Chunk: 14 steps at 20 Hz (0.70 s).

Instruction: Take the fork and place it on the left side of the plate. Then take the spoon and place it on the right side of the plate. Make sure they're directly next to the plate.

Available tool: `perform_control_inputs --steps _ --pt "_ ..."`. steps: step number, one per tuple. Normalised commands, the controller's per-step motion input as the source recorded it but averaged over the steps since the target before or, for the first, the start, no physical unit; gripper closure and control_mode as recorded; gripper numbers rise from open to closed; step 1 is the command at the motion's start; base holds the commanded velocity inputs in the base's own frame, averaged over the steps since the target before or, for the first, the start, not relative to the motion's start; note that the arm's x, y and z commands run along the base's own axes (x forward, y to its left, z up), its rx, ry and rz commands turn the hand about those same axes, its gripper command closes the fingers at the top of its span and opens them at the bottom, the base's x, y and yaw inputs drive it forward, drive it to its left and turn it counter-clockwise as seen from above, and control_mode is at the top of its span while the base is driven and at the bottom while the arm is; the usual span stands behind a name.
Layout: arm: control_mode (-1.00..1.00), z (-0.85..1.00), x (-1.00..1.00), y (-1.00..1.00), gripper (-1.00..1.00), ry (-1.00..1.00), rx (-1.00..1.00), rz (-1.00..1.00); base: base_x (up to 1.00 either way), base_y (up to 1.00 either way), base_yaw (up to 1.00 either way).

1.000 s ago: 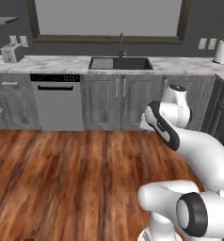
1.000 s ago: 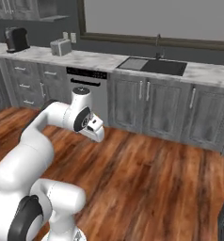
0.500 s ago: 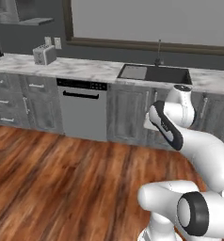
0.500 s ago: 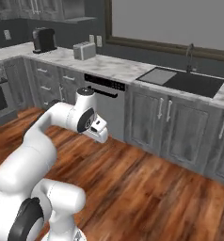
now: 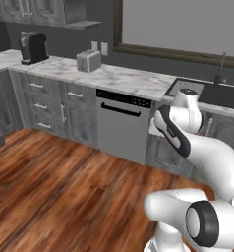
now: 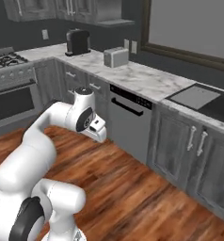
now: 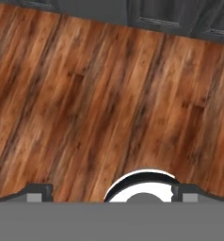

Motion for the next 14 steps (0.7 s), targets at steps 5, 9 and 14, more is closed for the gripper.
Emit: perform_control_inputs --steps 5,9,14 --pt "1.0 0.0 0.0 0.0 -1.0 0.0 0.0 0.0 1.0 0.01 0.35" --pt "1.0 0.0 0.0 0.0 -1.0 0.0 0.0 0.0 1.0 0.14 0.31" --pt "1.0 0.0 0.0 0.0 -1.0 0.0 0.0 0.0 1.0 0.36 0.31"
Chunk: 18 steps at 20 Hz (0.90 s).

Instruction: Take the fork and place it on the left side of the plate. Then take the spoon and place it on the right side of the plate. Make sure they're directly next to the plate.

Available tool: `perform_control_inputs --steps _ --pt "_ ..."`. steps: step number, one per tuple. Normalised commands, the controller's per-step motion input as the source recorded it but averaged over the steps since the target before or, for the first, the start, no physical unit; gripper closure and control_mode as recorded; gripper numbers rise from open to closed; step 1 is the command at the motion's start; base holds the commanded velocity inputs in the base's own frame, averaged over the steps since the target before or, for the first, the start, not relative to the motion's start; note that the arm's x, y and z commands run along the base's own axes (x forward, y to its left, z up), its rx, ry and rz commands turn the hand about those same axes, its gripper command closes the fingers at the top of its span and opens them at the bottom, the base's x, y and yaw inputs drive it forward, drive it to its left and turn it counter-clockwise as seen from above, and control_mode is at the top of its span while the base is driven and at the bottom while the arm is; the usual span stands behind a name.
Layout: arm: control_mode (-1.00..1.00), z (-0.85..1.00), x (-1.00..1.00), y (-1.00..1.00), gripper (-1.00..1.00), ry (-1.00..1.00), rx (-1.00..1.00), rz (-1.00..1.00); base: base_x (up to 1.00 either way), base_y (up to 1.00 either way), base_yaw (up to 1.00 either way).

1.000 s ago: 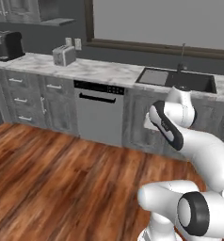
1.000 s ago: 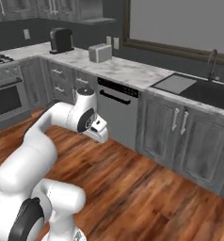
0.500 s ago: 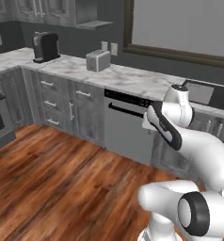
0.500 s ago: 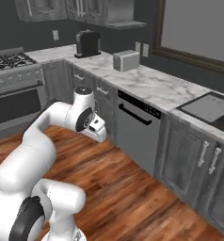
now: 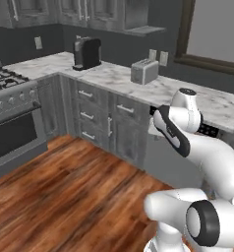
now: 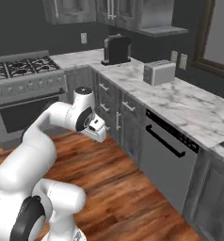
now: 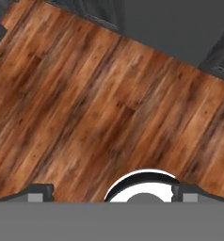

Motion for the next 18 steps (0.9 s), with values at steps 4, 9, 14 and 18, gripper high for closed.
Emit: perform_control_inputs --steps 4,9,14,18 --pt "1.0 0.0 0.0 0.0 -1.0 0.0 0.0 0.0 1.0 0.23 0.36" --pt "1.0 0.0 0.0 0.0 -1.0 0.0 0.0 0.0 1.0 0.01 0.33" --pt "1.0 0.0 0.0 0.0 -1.0 0.0 0.0 0.0 1.0 0.0 0.3" --pt "1.0 0.0 0.0 0.0 -1.0 0.0 0.0 0.0 1.0 -0.02 0.28"
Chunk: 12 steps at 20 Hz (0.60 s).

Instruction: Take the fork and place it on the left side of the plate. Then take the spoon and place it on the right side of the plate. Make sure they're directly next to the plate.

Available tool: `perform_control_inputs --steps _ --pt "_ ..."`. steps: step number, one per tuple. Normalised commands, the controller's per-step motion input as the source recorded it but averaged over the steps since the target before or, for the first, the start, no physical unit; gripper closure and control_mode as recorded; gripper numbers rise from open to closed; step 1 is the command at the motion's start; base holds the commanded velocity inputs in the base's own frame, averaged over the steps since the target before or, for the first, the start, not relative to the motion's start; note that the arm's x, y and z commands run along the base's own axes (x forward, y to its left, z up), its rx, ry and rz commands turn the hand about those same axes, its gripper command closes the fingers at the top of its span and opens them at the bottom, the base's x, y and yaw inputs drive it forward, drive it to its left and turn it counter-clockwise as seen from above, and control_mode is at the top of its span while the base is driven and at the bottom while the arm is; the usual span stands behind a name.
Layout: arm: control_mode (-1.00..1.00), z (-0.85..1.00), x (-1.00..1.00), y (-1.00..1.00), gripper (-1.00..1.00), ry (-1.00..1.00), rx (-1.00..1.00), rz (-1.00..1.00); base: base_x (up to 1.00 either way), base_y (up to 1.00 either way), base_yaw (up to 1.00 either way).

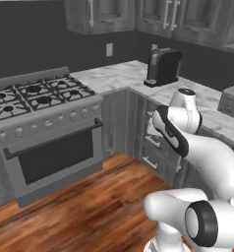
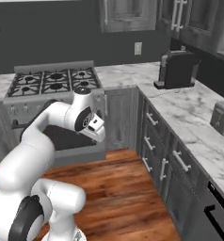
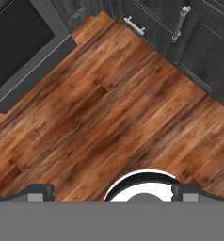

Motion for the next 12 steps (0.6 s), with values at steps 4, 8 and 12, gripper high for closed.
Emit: perform_control_inputs --steps 4,8,12 --pt "1.0 0.0 0.0 0.0 -1.0 0.0 0.0 0.0 0.93 -0.14 0.21" --pt "1.0 0.0 0.0 0.0 -1.0 0.0 0.0 0.0 0.81 -0.28 0.13" --pt "1.0 0.0 0.0 0.0 -1.0 0.0 0.0 0.0 0.76 -0.32 0.06"
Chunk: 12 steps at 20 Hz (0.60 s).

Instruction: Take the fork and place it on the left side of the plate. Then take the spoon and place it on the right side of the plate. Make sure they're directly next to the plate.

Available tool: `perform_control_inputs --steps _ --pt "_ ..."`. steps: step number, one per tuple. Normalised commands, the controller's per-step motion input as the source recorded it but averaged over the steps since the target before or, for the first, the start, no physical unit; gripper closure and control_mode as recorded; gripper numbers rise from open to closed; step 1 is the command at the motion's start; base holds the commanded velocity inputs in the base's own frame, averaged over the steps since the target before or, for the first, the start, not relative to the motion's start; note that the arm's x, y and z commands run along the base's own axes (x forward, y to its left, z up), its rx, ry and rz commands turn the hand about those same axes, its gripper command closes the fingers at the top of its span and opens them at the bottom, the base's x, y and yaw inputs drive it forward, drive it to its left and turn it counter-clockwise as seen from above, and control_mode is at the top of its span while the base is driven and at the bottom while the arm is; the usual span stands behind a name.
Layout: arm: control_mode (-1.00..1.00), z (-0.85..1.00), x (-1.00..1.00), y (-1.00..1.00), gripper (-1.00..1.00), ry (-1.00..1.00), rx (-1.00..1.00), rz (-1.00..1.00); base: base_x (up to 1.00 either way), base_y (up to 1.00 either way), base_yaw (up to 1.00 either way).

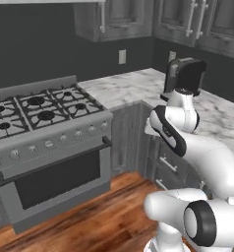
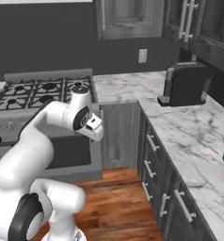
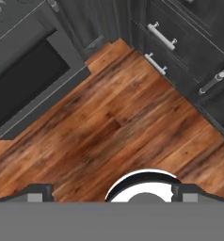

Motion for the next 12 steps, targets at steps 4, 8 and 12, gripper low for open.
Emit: perform_control_inputs --steps 4,8,12 --pt "1.0 0.0 0.0 0.0 -1.0 0.0 0.0 0.0 0.65 -0.33 0.04" --pt "1.0 0.0 0.0 0.0 -1.0 0.0 0.0 0.0 0.62 -0.19 0.01" --pt "1.0 0.0 0.0 0.0 -1.0 0.0 0.0 0.0 0.61 -0.03 0.0"
